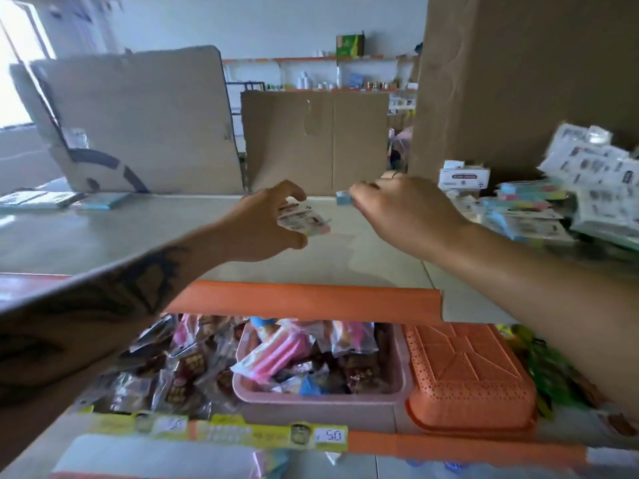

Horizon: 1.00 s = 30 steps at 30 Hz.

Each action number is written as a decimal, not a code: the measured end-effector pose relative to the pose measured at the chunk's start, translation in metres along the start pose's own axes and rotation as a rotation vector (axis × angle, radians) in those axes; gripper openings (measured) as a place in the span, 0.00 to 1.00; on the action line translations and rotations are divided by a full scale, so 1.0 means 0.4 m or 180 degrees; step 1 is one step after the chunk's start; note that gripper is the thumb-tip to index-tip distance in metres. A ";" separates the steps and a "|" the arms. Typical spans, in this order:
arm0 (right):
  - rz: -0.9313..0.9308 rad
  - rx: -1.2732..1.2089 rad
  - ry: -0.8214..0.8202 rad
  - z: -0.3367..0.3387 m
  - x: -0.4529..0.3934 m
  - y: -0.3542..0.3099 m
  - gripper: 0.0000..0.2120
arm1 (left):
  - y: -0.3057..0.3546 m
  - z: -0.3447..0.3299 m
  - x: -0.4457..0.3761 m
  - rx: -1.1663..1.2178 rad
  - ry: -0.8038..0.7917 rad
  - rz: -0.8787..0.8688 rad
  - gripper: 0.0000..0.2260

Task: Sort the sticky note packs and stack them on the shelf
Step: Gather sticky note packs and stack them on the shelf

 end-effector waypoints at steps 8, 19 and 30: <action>0.0095 -0.0359 -0.0099 -0.050 -0.221 -0.272 0.09 | -0.364 0.160 0.090 0.0405 -0.0330 0.0105 0.28; 0.0222 -0.1211 -0.0685 -0.099 -0.444 -0.553 0.18 | -0.732 0.321 0.136 -0.0027 -0.1040 -0.0296 0.27; 0.0022 -0.1910 -0.0488 -0.041 -0.513 -0.592 0.23 | -0.768 0.356 0.182 0.0179 -0.0581 -0.0364 0.29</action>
Point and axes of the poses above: each hand's wrist, its own x-axis away from the middle knuckle, its own z-axis out of the back of the hand, y = z × x, the point moved 3 cm from there along -x, towards the middle knuckle, and after that the axes turned 12 degrees about -y, right-handed, at the moved point
